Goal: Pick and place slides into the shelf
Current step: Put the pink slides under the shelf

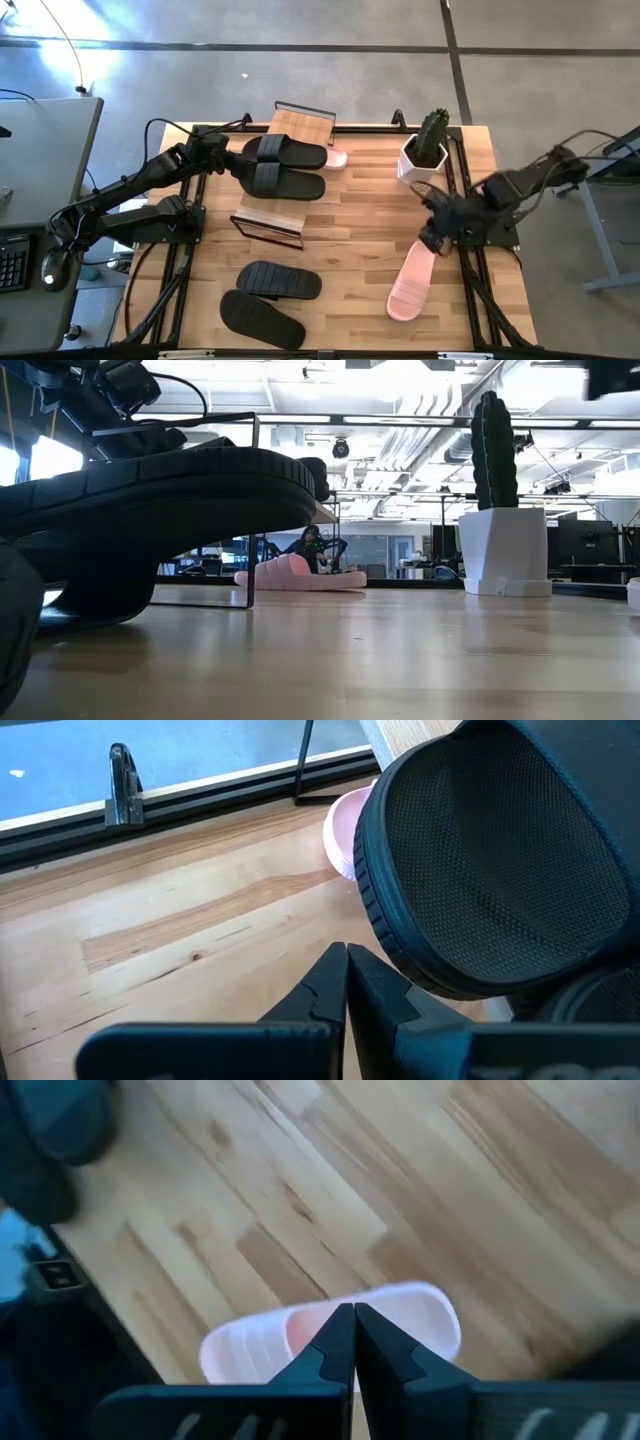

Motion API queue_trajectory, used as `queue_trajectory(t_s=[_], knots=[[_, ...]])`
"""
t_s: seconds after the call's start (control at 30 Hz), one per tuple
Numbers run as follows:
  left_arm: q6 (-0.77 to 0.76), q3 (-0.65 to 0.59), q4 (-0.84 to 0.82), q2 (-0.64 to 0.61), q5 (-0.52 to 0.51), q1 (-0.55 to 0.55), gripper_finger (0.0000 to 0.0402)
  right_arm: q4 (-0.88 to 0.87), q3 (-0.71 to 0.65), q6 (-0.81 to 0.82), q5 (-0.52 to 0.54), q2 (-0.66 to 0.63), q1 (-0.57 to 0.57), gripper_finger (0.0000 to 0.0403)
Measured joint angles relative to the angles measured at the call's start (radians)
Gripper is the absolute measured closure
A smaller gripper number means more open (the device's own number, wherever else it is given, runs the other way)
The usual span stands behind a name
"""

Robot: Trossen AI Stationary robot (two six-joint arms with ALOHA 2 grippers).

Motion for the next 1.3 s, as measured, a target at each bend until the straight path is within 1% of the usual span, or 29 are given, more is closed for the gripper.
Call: queue_trajectory(t_s=[0.1, 0.23, 0.33, 0.47, 0.6, 0.67, 0.73, 0.83, 0.9, 0.93, 1.1, 1.3], knots=[[0.0, 0.0, 0.0, 0.0, 0.004, 0.0, 0.0401, -0.026, 0.0, 0.154, 0.02, 0.029, 0.113, 0.0402], [0.0, 0.0, -0.002, 0.0, 0.004, 0.0, 0.0401, 0.012, 0.0, 0.283, -0.037, 0.082, 0.215, 0.0403], [0.0, 0.0, -0.003, 0.0, 0.004, 0.0, 0.0401, 0.058, 0.0, 0.34, -0.076, 0.122, 0.262, 0.0403], [0.0, 0.0, -0.018, 0.0, 0.004, 0.0, 0.0401, 0.135, 0.0, 0.365, -0.113, 0.169, 0.293, 0.0403], [0.013, 0.0, -0.026, 0.0, 0.004, 0.0, 0.0401, 0.199, 0.0, 0.364, -0.119, 0.195, 0.298, 0.0403], [0.014, 0.0, -0.026, 0.0, 0.004, 0.0, 0.0401, 0.283, -0.031, 0.364, -0.129, 0.192, 0.296, 0.0403], [0.014, 0.0, -0.026, 0.0, 0.004, 0.0, 0.0401, 0.434, -0.111, 0.353, -0.158, 0.179, 0.284, 0.0403], [0.017, 0.0, -0.025, 0.0, 0.004, 0.0, 0.0401, 0.687, -0.272, 0.322, -0.207, 0.155, 0.257, 0.0403], [0.018, 0.0, -0.025, 0.0, 0.004, 0.0, 0.0401, 0.758, -0.354, 0.318, -0.246, 0.137, 0.227, 0.0403], [0.019, 0.0, -0.025, 0.0, 0.004, 0.0, 0.0401, 0.759, -0.382, 0.32, -0.263, 0.123, 0.214, 0.0403], [0.02, 0.0, -0.025, 0.0, 0.004, 0.0, 0.0401, 0.709, -0.49, 0.346, -0.285, 0.036, 0.178, 0.0403], [0.02, 0.0, -0.025, 0.0, 0.004, 0.0, 0.0401, 0.75, -0.578, 0.416, -0.363, -0.009, 0.171, 0.0403]])
